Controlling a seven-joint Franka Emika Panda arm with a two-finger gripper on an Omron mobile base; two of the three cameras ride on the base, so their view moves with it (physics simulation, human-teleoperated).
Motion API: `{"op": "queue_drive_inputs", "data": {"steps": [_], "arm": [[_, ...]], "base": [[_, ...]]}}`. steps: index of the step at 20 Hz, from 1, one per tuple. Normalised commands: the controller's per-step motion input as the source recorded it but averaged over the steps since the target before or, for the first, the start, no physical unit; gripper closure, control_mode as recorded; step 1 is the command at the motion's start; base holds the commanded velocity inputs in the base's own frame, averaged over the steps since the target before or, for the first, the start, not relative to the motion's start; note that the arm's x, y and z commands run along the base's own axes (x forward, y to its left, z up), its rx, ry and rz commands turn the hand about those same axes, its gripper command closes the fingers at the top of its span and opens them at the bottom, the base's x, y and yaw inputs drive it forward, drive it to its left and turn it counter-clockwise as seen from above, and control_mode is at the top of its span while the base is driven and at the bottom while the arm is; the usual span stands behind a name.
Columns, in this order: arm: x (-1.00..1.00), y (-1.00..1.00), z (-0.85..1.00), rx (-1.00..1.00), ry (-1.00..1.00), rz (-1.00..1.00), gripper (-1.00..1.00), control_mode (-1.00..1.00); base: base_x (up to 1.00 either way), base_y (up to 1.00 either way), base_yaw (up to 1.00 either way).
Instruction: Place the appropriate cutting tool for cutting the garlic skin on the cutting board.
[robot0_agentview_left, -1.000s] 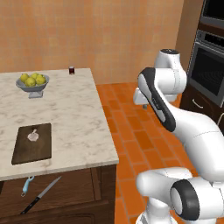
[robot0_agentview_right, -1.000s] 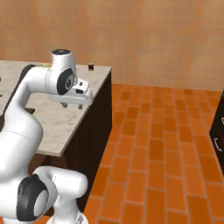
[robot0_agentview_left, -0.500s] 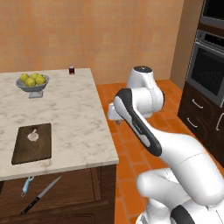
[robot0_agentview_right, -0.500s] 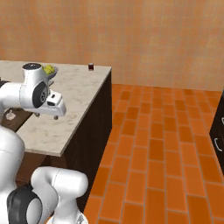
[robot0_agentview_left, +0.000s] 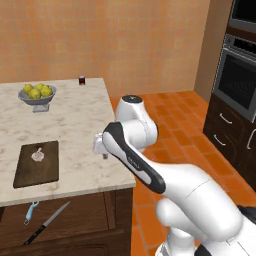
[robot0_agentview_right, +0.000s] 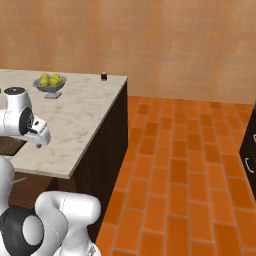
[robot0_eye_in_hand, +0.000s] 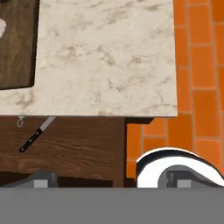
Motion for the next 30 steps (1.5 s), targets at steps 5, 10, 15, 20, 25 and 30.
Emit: {"op": "queue_drive_inputs", "data": {"steps": [5,10,15,20,25,30], "arm": [[-0.71,1.0,-0.43,0.07,0.12,-0.07,-1.0,-1.0],[-0.62,0.79,-0.59,0.05,0.11,-0.05,-1.0,-1.0],[-0.11,0.78,-0.6,0.0,0.19,-0.03,-1.0,-1.0],[-0.1,0.48,-0.34,-0.02,0.12,0.0,-1.0,-1.0],[-0.06,0.4,-0.3,-0.15,0.05,0.0,-1.0,-1.0],[0.24,0.13,-0.37,-0.11,0.0,0.0,-1.0,-1.0]], "base": [[0.0,0.0,0.0],[0.0,0.0,0.0],[0.0,0.0,0.0],[0.0,0.0,0.0],[0.0,0.0,0.0],[0.0,0.0,0.0]]}}
